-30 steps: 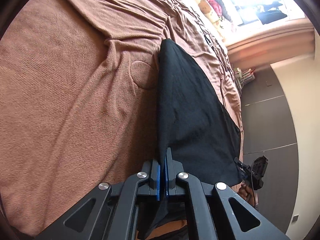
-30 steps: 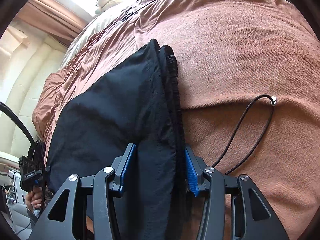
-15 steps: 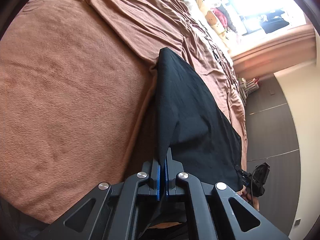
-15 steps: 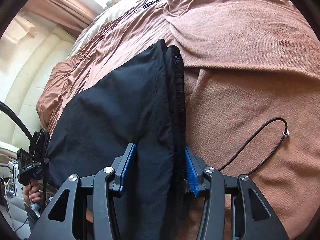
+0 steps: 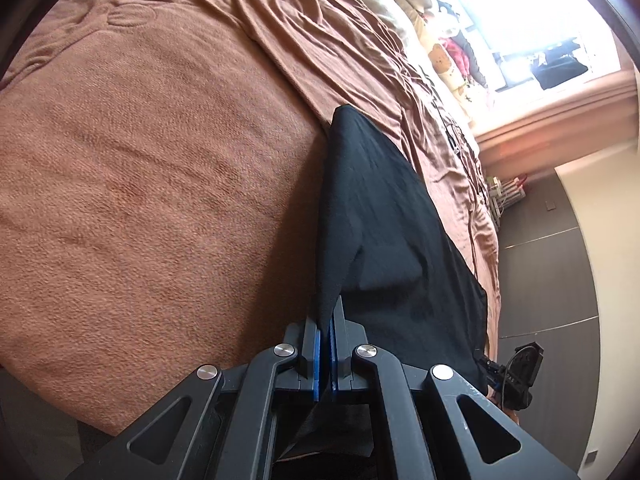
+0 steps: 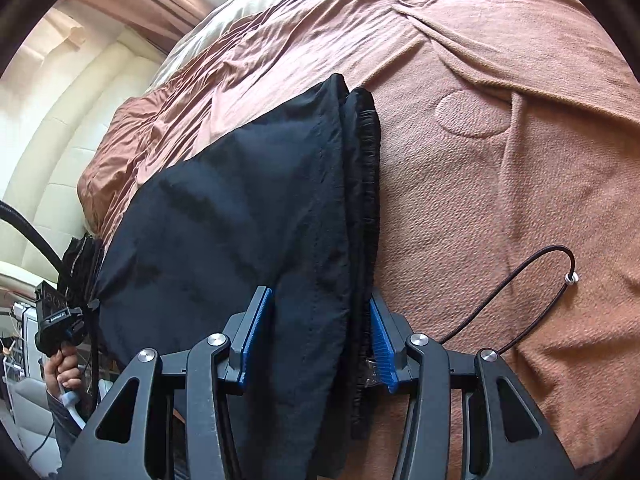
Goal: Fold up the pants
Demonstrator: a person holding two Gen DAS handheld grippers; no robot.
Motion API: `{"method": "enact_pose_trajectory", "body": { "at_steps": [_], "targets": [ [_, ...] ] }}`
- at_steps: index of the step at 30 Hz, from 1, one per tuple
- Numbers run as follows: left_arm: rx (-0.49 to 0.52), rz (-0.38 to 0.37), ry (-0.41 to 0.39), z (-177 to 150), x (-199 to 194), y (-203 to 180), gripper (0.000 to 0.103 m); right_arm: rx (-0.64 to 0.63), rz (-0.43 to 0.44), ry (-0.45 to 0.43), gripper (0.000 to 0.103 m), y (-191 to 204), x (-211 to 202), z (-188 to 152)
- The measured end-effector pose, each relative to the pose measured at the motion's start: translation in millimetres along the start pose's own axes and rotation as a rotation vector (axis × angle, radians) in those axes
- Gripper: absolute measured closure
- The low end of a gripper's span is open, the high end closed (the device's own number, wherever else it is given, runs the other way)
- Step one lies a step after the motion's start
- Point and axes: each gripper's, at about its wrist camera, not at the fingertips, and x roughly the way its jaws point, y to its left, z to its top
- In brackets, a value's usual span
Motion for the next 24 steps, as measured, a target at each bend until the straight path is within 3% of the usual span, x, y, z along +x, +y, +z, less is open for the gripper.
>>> {"method": "enact_pose_trajectory", "body": {
  "at_steps": [7, 10, 14, 24],
  "targets": [
    [-0.034, 0.011, 0.002, 0, -3, 21, 0.099, -0.006, -0.008, 0.004, 0.058, 11, 11, -4],
    [-0.060, 0.033, 0.015, -5, 2, 27, 0.092, -0.008, -0.025, 0.003, 0.059, 10, 10, -4],
    [-0.102, 0.026, 0.014, -17, 1, 40, 0.070, -0.009, -0.059, -0.006, 0.060, 13, 12, -2],
    [-0.142, -0.046, -0.017, -43, -15, 57, 0.069, -0.029, -0.081, -0.014, 0.060, 20, 12, -8]
  ]
}}
